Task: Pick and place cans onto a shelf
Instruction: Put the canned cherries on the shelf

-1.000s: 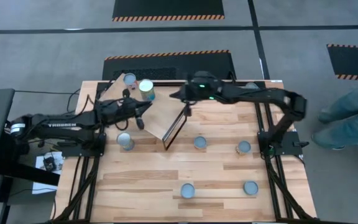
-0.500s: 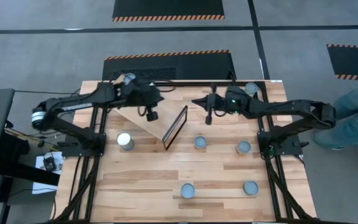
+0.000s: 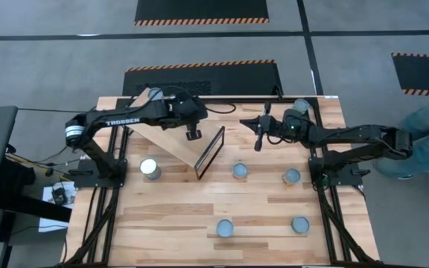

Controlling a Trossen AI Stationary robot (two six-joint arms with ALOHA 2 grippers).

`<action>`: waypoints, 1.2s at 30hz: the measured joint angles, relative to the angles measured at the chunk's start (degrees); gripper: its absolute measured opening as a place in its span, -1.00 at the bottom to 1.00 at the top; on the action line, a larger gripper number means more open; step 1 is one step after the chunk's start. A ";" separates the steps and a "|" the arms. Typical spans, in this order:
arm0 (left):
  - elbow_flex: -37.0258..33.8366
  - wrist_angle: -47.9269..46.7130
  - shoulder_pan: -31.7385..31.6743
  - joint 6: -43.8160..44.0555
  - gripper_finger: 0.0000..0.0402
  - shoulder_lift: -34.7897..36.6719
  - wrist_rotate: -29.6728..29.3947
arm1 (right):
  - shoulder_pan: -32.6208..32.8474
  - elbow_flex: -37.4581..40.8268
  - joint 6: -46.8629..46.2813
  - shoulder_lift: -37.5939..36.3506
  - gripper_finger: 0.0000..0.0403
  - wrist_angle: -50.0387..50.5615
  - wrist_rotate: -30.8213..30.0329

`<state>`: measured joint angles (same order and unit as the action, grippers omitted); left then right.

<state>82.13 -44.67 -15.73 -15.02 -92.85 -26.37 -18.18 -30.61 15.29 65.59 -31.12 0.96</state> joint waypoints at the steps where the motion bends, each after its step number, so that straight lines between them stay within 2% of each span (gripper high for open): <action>1: 0.00 -0.66 0.03 0.63 -1.00 -0.07 0.00 | 0.03 0.00 0.06 -0.08 -0.99 0.52 0.03; 15: 0.04 -6.12 2.33 2.94 -1.00 0.87 -3.82 | -0.35 0.00 1.11 0.32 -0.99 0.53 0.21; 36: 0.04 -8.27 -0.46 4.13 -1.00 0.91 -5.84 | -0.35 -0.04 1.20 0.34 -0.99 0.46 0.34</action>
<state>82.17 -52.94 -16.19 -10.89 -91.95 -32.21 -18.52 -30.65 16.49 65.93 -30.65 1.30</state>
